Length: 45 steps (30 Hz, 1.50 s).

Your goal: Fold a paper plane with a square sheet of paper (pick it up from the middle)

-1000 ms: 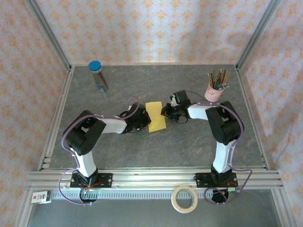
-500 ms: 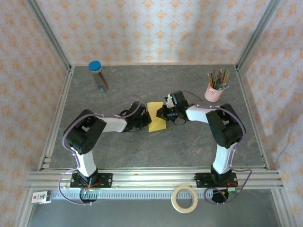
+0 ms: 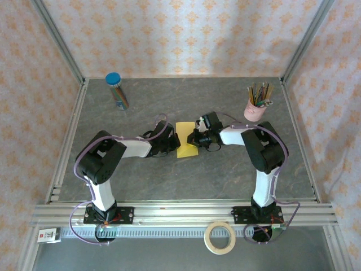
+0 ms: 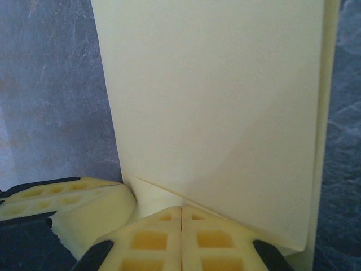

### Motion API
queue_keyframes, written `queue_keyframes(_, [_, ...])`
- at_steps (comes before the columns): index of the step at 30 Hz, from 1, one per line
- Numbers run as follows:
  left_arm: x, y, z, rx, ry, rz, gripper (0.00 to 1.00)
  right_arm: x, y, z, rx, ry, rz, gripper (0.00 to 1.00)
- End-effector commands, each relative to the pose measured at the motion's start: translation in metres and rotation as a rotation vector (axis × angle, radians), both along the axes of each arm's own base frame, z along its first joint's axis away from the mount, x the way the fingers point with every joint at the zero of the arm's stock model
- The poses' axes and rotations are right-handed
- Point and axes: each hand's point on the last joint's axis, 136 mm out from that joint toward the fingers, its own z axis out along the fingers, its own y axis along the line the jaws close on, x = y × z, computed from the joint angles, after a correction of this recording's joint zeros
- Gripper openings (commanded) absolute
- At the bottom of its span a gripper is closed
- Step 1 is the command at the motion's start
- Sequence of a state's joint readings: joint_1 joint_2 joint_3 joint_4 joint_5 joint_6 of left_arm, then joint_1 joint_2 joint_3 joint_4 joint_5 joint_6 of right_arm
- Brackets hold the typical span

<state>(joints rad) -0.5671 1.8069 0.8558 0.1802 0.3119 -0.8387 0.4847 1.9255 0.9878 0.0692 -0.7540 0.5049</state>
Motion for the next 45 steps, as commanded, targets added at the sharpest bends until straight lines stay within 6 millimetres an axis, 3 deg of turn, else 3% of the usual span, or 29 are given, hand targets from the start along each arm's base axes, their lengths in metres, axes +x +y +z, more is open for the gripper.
queue_keyframes(1, [-0.003,0.006,0.019,0.003,0.007,0.009,0.0,-0.023,-0.027,-0.049,-0.163,0.114,-0.07,0.06])
queue_keyframes(5, [-0.002,0.003,0.043,-0.04,-0.028,0.051,0.15,-0.027,-0.034,-0.058,-0.199,0.144,-0.111,0.06])
queue_keyframes(8, [-0.006,-0.007,0.05,-0.068,-0.037,0.056,0.19,-0.03,-0.039,-0.065,-0.23,0.169,-0.126,0.06])
queue_keyframes(18, [-0.021,-0.033,0.029,-0.094,0.027,0.043,0.12,-0.033,-0.042,-0.073,-0.245,0.195,-0.139,0.06])
queue_keyframes(23, [-0.019,-0.033,0.018,-0.07,0.046,0.05,0.07,-0.034,-0.042,-0.074,-0.242,0.198,-0.139,0.05])
queue_keyframes(36, [-0.014,-0.04,0.008,-0.06,0.05,0.028,0.05,-0.036,-0.042,-0.075,-0.24,0.202,-0.137,0.05])
queue_keyframes(45, [-0.025,-0.026,-0.013,-0.044,0.089,0.081,0.01,-0.037,-0.045,-0.078,-0.256,0.211,-0.144,0.05])
